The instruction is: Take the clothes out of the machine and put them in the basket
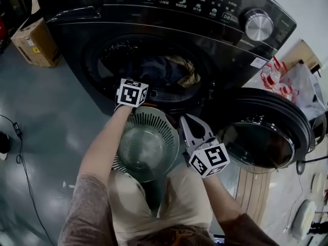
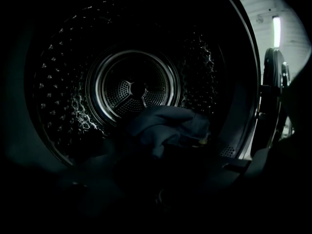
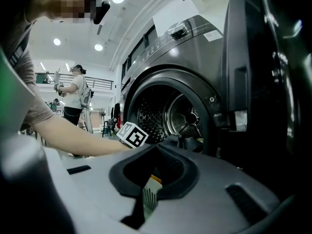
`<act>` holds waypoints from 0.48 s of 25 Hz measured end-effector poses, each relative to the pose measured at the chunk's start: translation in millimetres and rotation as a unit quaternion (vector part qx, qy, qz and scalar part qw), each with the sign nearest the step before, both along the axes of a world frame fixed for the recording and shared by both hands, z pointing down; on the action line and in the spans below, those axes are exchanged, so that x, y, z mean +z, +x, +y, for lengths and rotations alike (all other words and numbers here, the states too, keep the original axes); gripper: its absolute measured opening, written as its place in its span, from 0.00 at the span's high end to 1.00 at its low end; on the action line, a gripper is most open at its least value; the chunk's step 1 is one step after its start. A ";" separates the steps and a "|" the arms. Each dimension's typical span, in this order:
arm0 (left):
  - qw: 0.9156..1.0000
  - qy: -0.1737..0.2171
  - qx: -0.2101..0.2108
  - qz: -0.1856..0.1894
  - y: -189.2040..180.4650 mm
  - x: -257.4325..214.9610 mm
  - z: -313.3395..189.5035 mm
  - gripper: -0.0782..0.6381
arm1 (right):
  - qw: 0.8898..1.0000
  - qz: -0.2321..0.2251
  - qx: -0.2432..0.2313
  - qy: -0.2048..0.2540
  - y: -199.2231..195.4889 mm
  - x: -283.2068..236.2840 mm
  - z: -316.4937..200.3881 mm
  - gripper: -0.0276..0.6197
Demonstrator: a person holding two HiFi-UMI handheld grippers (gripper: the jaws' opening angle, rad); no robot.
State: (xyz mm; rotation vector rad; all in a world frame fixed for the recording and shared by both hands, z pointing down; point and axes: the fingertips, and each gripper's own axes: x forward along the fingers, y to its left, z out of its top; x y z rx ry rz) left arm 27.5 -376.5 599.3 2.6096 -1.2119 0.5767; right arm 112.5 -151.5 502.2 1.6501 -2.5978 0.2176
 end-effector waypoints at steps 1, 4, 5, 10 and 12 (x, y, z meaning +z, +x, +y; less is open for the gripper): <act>1.000 -0.001 0.005 0.003 -0.9 -3.7 5.9 0.85 | 1.000 0.001 -0.001 0.001 0.4 -0.8 -0.1 0.96; 1.000 0.003 0.022 0.015 -4.4 -21.0 29.3 0.85 | 1.000 0.003 -0.005 0.004 1.2 -2.5 -0.5 0.96; 0.999 0.005 0.027 0.018 -6.6 -27.5 38.9 0.85 | 1.000 0.003 -0.008 0.005 0.6 -3.0 -0.5 0.96; 0.998 0.010 0.044 0.032 -26.7 -61.8 91.8 0.85 | 1.000 0.003 -0.025 0.012 -6.4 -6.3 -1.0 0.96; 0.998 0.013 0.051 0.041 -34.9 -73.6 115.6 0.85 | 0.999 0.008 -0.032 0.013 -7.0 -6.9 -1.2 0.96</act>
